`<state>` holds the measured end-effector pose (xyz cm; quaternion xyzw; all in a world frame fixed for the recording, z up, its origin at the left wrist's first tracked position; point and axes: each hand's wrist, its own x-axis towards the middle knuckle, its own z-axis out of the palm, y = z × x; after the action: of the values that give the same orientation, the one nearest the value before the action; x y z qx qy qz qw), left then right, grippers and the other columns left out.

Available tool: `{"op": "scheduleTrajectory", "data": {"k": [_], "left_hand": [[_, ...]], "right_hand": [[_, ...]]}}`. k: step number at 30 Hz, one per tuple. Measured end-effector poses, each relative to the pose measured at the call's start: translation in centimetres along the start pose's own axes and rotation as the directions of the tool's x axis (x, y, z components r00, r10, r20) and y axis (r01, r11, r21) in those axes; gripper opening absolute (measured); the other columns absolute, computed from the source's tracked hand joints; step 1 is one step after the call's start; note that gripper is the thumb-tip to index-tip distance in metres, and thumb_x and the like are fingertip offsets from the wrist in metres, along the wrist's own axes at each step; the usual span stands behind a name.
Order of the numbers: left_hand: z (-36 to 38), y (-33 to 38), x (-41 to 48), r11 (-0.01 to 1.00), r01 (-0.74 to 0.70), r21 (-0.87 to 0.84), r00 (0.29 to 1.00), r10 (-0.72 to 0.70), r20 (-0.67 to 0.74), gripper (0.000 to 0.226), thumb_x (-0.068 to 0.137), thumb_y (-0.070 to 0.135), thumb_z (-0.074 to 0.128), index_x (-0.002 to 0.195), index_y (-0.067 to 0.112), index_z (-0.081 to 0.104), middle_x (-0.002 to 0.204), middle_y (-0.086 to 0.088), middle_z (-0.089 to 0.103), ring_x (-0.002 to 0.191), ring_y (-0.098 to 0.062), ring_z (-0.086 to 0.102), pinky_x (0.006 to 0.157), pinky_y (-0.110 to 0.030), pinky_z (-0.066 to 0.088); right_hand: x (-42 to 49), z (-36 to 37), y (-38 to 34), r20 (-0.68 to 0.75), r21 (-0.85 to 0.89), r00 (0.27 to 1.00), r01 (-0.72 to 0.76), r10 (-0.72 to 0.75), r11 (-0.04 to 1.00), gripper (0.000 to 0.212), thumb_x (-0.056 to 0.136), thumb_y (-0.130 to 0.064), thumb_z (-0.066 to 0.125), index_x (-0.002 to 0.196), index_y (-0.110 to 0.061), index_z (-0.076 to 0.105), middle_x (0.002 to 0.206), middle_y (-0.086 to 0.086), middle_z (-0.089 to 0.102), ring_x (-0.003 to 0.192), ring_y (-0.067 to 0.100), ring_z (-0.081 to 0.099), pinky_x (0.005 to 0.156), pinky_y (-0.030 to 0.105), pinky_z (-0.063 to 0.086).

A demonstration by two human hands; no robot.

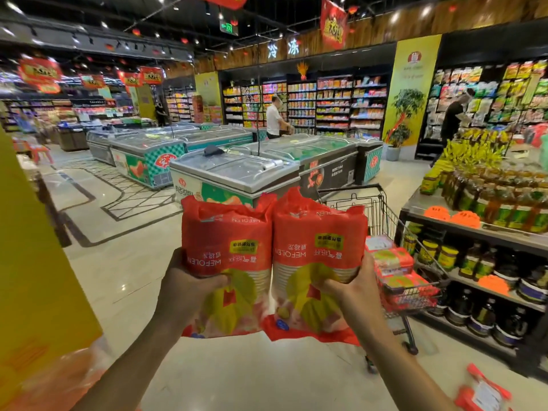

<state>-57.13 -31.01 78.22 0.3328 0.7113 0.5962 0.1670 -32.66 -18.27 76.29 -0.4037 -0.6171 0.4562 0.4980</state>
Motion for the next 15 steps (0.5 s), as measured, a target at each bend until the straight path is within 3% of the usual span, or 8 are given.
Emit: {"op": "scheduleTrajectory", "data": {"k": [3,5,11,15], "left_hand": [[1.5,-0.1,5.3,1.000,-0.018,0.009,1.000,0.018,-0.012,0.090,0.046,0.035,0.089,0.127,0.024,0.054,0.111,0.002,0.071,0.099,-0.020,0.070,0.089,-0.051,0.059],[2.2,-0.4,8.5,1.000,-0.022,0.019,1.000,0.023,-0.016,0.090,0.047,0.037,0.089,0.129,0.025,0.053,0.112,0.003,0.071,0.100,-0.020,0.070,0.090,-0.051,0.059],[3.9,-2.2,17.6,1.000,-0.022,0.020,1.000,0.023,-0.017,0.091,0.045,0.036,0.088,0.128,0.024,0.053,0.112,0.002,0.070,0.099,-0.020,0.069,0.088,-0.048,0.059],[5.1,-4.6,25.1,1.000,-0.013,-0.007,1.000,0.013,0.024,0.091,0.043,0.034,0.089,0.126,0.023,0.055,0.111,0.003,0.070,0.097,-0.020,0.070,0.085,-0.046,0.059]], "right_hand": [[5.5,2.2,0.5,0.005,-0.008,1.000,0.014,-0.014,1.000,0.084,0.067,-0.015,0.092,0.129,-0.035,0.039,0.108,-0.019,0.060,0.097,0.004,0.062,0.076,0.027,0.053],[8.6,3.7,1.1,0.004,-0.015,1.000,0.006,-0.006,1.000,0.080,0.066,-0.017,0.092,0.126,-0.033,0.042,0.106,-0.018,0.062,0.095,0.005,0.063,0.079,0.032,0.055],[16.2,8.5,3.5,0.025,0.005,1.000,-0.020,0.020,1.000,0.074,0.067,-0.008,0.091,0.123,-0.028,0.046,0.105,-0.009,0.067,0.094,0.011,0.068,0.076,0.031,0.058],[21.4,12.6,5.7,0.003,0.004,0.999,-0.040,0.040,0.999,0.073,0.067,-0.008,0.091,0.121,-0.029,0.047,0.104,-0.010,0.067,0.092,0.009,0.069,0.070,0.022,0.057]]}}
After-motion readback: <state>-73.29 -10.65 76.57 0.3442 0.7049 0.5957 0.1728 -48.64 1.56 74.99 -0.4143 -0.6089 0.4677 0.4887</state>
